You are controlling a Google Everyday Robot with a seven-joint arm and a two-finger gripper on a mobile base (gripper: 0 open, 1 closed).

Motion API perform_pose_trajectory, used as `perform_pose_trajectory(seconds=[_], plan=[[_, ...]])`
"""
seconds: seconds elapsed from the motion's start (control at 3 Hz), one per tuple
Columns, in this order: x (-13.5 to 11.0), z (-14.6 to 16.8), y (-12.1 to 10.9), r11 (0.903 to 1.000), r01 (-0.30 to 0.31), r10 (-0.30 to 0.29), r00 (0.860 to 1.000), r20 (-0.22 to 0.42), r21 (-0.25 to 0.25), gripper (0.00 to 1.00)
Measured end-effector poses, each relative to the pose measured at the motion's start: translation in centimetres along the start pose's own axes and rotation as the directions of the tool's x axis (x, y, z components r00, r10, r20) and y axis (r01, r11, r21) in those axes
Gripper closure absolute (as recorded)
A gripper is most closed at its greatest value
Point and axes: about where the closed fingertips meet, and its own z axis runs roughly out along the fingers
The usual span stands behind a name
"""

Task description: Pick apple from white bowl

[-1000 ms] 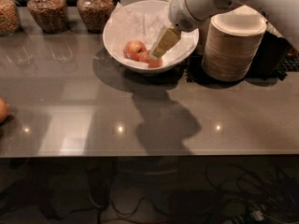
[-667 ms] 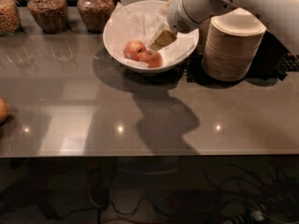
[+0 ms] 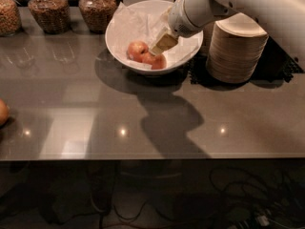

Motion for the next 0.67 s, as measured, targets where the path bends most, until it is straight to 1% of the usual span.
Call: perform_pose_trajectory(seconds=[0.67], plan=[[1.0, 1.9, 1.9, 0.9972, -0.038, 0.038, 0.999, -0.008, -0.064, 0.31]])
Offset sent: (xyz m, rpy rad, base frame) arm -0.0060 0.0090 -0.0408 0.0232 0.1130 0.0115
